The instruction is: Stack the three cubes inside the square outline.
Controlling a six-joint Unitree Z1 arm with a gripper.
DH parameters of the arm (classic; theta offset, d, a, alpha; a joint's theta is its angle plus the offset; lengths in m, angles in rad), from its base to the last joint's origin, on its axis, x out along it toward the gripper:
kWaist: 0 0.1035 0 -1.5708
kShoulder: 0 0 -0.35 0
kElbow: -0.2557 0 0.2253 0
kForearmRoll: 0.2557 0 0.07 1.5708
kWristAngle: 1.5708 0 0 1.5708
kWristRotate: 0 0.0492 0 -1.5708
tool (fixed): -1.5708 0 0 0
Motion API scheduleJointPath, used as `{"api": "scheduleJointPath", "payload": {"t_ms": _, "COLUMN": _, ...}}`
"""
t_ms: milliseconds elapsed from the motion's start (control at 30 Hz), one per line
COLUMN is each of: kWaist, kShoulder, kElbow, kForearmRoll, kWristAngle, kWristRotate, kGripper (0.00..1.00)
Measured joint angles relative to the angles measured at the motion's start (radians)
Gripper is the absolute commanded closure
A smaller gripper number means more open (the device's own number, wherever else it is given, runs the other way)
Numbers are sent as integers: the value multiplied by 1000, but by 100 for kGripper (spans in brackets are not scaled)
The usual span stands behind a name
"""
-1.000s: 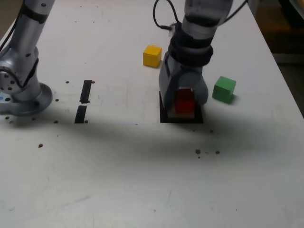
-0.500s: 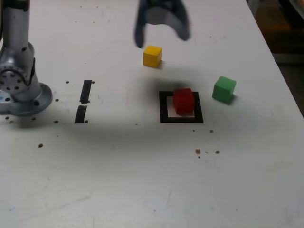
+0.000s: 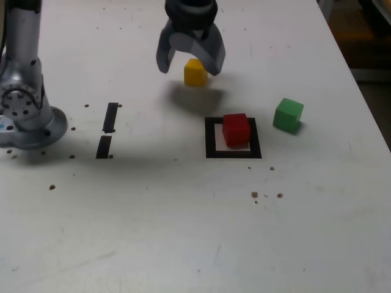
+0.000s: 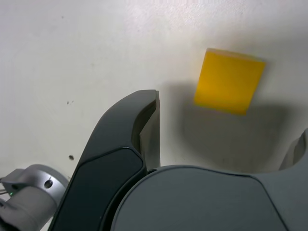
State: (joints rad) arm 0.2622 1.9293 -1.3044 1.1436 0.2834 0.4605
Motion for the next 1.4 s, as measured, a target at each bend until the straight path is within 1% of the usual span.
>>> {"api": "scheduleJointPath", "payload": {"t_ms": 167, "kWaist": 38, "kShoulder": 66, "kElbow": -3, "kForearmRoll": -40, "kWristAngle": 12, "kWristRotate": 21, "kGripper": 9}}
{"api": "scheduleJointPath", "payload": {"t_ms": 267, "kWaist": 52, "kShoulder": 79, "kElbow": -25, "kForearmRoll": -52, "kWristAngle": 16, "kWristRotate": 37, "kGripper": 16}}
{"api": "scheduleJointPath", "payload": {"t_ms": 367, "kWaist": 60, "kShoulder": 79, "kElbow": -41, "kForearmRoll": -57, "kWristAngle": 20, "kWristRotate": 50, "kGripper": 30}}
{"api": "scheduleJointPath", "payload": {"t_ms": 533, "kWaist": 63, "kShoulder": 79, "kElbow": -53, "kForearmRoll": -71, "kWristAngle": 23, "kWristRotate": 55, "kGripper": 58}}
{"api": "scheduleJointPath", "payload": {"t_ms": 633, "kWaist": 66, "kShoulder": 83, "kElbow": -50, "kForearmRoll": -79, "kWristAngle": 10, "kWristRotate": 58, "kGripper": 70}}
{"api": "scheduleJointPath", "payload": {"t_ms": 700, "kWaist": 67, "kShoulder": 92, "kElbow": -45, "kForearmRoll": -84, "kWristAngle": -3, "kWristRotate": 65, "kGripper": 73}}
{"api": "scheduleJointPath", "payload": {"t_ms": 833, "kWaist": 72, "kShoulder": 104, "kElbow": -44, "kForearmRoll": -92, "kWristAngle": -20, "kWristRotate": 79, "kGripper": 76}}
{"api": "scheduleJointPath", "payload": {"t_ms": 967, "kWaist": 76, "kShoulder": 105, "kElbow": -50, "kForearmRoll": -83, "kWristAngle": -26, "kWristRotate": 83, "kGripper": 80}}
{"api": "scheduleJointPath", "payload": {"t_ms": 1033, "kWaist": 77, "kShoulder": 103, "kElbow": -65, "kForearmRoll": -48, "kWristAngle": -30, "kWristRotate": 80, "kGripper": 81}}
{"api": "scheduleJointPath", "payload": {"t_ms": 1100, "kWaist": 77, "kShoulder": 82, "kElbow": -97, "kForearmRoll": 15, "kWristAngle": -38, "kWristRotate": 64, "kGripper": 82}}
{"api": "scheduleJointPath", "payload": {"t_ms": 1200, "kWaist": 53, "kShoulder": 6, "kElbow": -192, "kForearmRoll": 126, "kWristAngle": -57, "kWristRotate": 19, "kGripper": 82}}
{"api": "scheduleJointPath", "payload": {"t_ms": 1300, "kWaist": -19, "kShoulder": -54, "kElbow": -293, "kForearmRoll": 232, "kWristAngle": -92, "kWristRotate": -61, "kGripper": 82}}
{"api": "scheduleJointPath", "payload": {"t_ms": 1400, "kWaist": -114, "kShoulder": -64, "kElbow": -391, "kForearmRoll": 334, "kWristAngle": -142, "kWristRotate": -164, "kGripper": 82}}
